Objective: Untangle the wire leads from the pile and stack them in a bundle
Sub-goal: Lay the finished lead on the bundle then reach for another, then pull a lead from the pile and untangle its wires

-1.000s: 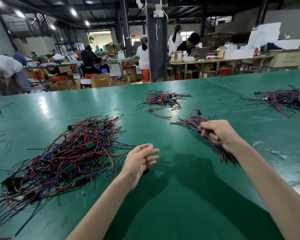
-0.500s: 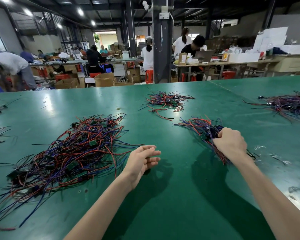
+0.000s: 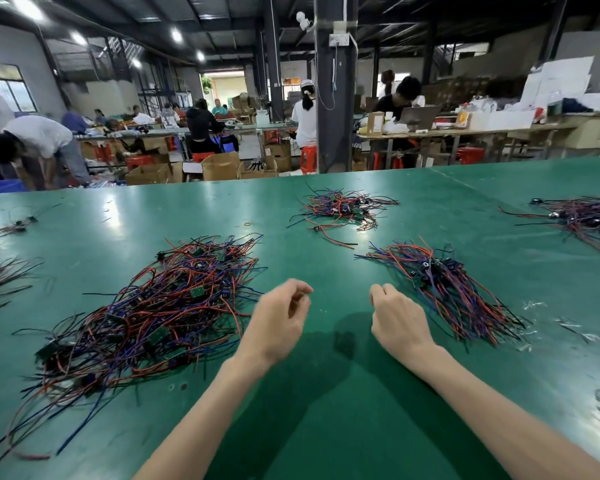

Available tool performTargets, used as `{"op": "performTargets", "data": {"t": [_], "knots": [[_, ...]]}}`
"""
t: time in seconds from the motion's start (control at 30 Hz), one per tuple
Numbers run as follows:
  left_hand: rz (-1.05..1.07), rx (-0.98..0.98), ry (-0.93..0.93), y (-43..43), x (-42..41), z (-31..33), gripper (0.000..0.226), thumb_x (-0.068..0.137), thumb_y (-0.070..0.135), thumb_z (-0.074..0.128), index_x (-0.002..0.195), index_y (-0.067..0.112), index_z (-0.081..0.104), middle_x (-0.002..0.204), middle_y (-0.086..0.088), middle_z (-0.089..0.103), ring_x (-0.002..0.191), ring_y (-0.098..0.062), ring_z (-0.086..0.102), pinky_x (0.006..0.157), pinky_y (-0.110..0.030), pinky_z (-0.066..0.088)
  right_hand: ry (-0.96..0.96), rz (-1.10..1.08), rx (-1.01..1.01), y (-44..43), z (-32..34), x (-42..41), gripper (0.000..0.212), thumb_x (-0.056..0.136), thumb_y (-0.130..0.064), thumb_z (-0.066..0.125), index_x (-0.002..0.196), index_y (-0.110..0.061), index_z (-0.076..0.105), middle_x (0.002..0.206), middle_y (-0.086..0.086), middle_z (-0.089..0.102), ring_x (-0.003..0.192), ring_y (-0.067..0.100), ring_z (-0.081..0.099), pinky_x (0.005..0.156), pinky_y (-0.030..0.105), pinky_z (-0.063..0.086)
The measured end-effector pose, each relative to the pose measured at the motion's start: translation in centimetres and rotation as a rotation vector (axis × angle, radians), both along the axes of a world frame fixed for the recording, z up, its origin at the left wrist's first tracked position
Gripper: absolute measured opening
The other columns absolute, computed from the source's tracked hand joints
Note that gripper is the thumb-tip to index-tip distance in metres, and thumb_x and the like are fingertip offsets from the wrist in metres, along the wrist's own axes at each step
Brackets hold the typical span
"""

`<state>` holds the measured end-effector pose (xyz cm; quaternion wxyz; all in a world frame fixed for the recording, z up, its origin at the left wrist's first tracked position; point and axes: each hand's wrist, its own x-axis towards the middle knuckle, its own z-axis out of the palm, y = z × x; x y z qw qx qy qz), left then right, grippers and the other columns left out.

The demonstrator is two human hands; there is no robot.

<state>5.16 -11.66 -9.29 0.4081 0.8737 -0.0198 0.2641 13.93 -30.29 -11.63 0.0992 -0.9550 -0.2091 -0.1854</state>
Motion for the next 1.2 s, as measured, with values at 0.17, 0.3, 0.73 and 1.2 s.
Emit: {"op": "performTargets", "data": {"t": [0.17,0.3,0.73,1.2], "knots": [[0.386,0.205,-0.013,7.4,2.7,3.9,0.021,0.091,0.001,0.052,0.109,0.001,0.063,0.104,-0.011,0.068,0.095,-0.02,0.06,0.089,-0.025,0.045,-0.04,0.11,0.033,0.1,-0.2,0.2,0.029,0.075,0.011,0.046,0.098,-0.007,0.052,0.101,0.009,0.046,0.093,0.026,0.047,0.07,0.027,0.033],[0.512,0.392,0.143,12.2,5.5,5.8,0.03,0.087,-0.005,0.046,0.112,-0.003,0.061,0.11,-0.02,0.063,0.109,-0.033,0.052,0.097,-0.042,0.044,-0.067,0.119,0.006,0.1,-0.2,0.1,0.033,0.074,0.008,0.044,0.101,-0.01,0.051,0.105,0.007,0.045,0.095,0.024,0.042,0.084,0.029,0.037],[0.621,0.987,0.606,15.8,10.3,2.8,0.025,0.094,0.025,0.049,0.113,0.014,0.061,0.118,-0.008,0.064,0.113,-0.027,0.058,0.095,-0.037,0.038,-0.076,0.124,0.033,0.0,0.0,0.0,0.032,0.068,0.013,0.047,0.092,-0.007,0.057,0.096,0.008,0.048,0.09,0.026,0.044,0.08,0.033,0.039],[0.456,0.468,-0.269,12.6,8.6,7.5,0.022,0.093,0.016,0.058,0.107,0.0,0.051,0.104,-0.021,0.061,0.096,-0.037,0.057,0.085,-0.046,0.044,-0.122,0.147,-0.022,1.2,1.0,1.1,0.027,0.058,0.017,0.058,0.072,-0.005,0.062,0.081,0.009,0.057,0.077,0.029,0.054,0.071,0.037,0.045]]}}
